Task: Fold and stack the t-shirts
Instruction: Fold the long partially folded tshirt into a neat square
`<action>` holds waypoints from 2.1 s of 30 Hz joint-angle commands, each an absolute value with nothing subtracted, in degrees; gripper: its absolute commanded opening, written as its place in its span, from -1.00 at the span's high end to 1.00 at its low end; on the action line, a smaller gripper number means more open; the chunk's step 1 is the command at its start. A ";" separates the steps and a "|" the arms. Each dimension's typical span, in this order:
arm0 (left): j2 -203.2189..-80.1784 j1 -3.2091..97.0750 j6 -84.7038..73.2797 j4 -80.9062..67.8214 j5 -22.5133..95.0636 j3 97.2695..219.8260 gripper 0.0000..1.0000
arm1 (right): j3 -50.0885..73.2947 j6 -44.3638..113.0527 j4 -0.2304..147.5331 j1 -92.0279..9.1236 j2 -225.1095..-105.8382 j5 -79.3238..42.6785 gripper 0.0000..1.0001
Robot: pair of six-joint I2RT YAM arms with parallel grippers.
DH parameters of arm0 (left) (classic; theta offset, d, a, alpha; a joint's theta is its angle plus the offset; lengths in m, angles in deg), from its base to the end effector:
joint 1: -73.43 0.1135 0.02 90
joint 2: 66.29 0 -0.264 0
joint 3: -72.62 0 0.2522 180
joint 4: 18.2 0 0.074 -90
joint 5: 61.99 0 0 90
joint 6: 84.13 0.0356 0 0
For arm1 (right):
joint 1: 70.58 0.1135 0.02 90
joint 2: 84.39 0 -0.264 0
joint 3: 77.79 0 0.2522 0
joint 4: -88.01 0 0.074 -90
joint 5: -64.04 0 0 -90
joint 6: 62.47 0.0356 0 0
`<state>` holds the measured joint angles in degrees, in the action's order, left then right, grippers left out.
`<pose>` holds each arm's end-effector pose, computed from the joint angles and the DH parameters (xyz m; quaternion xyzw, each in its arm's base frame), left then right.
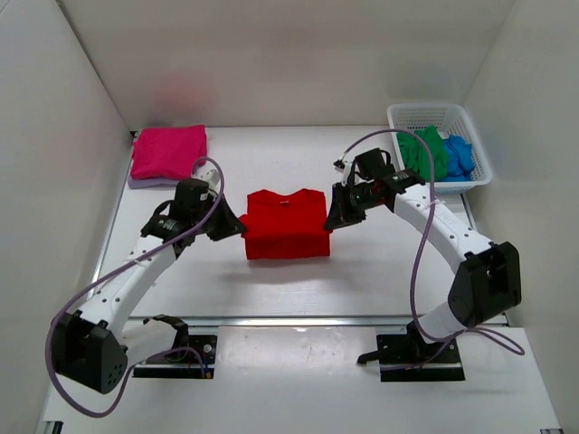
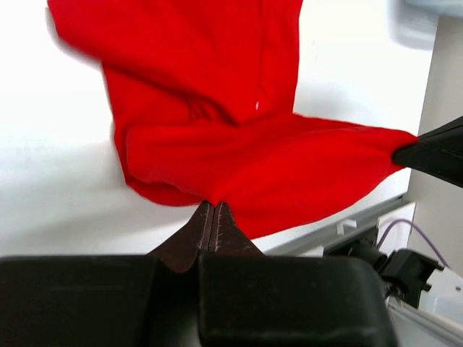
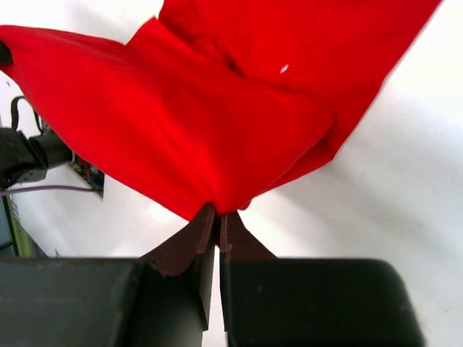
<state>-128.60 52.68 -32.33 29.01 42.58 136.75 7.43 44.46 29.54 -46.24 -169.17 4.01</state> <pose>0.2078 -0.0883 0.2781 -0.0916 0.9144 -0.2874 0.2700 0.2694 0.1414 0.2894 -0.1311 0.9221 0.3264 0.1614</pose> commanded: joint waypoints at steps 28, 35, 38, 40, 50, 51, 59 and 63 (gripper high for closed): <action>-151.28 59.37 -31.13 10.68 45.51 145.18 1.00 | 27.28 37.37 32.15 -53.79 -192.06 6.20 0.99; -154.09 59.99 -29.99 11.21 44.80 147.73 1.00 | 32.91 35.97 31.09 -53.97 -197.06 6.47 1.00; -155.06 60.60 -30.34 10.50 45.41 147.46 1.00 | 35.28 35.62 30.48 -54.06 -199.26 6.64 1.00; -155.76 61.04 -30.17 10.15 44.72 147.55 1.00 | 36.16 35.62 30.74 -54.06 -200.31 6.73 0.99; -158.58 62.97 -30.69 7.69 45.33 146.85 1.00 | 42.13 33.95 29.78 -53.44 -205.94 7.52 1.00; -159.10 63.23 -30.87 7.52 46.02 146.50 1.00 | 42.84 33.77 30.30 -53.35 -206.55 7.26 1.00; -162.44 63.59 -31.75 4.62 45.33 147.29 1.00 | 48.38 32.54 29.69 -53.26 -211.57 7.35 1.00; -164.02 64.12 -32.10 2.95 45.24 147.37 1.00 | 52.85 31.84 28.55 -52.74 -214.90 7.35 1.00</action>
<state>-163.96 63.26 -31.76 5.78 45.77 145.71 48.94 33.49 28.95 -52.97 -213.73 7.55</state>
